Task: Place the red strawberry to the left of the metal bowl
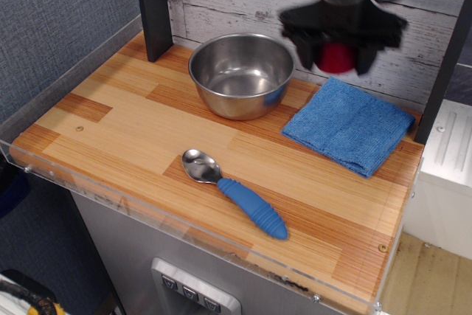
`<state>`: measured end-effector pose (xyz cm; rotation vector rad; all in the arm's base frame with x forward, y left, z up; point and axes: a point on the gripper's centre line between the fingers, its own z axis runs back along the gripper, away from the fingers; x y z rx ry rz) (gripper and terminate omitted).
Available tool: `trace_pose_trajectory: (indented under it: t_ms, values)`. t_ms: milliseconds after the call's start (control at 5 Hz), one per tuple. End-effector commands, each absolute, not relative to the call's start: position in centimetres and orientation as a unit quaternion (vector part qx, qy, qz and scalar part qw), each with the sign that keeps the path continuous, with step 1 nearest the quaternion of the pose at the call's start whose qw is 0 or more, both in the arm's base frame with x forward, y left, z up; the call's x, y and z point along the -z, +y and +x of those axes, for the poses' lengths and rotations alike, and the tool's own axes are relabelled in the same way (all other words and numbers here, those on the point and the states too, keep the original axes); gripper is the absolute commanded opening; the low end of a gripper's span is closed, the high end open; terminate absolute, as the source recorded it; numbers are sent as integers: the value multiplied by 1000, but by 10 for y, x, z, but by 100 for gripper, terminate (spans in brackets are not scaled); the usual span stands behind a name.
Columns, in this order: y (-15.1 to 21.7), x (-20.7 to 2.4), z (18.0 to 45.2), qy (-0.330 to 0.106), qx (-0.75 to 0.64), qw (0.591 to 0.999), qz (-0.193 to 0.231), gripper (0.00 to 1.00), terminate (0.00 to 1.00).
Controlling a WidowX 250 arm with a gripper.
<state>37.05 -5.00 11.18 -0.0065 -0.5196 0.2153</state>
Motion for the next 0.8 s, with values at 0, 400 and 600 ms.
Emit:
trace_pose_trajectory:
  t_ms: [0, 400, 600]
  values:
    - [13, -148, 333, -291, -178, 940, 17, 0, 0]
    - [84, -145, 304, -288, -268, 919, 41, 0, 0]
    - [112, -139, 299, -280, -301, 910, 53, 0, 0]
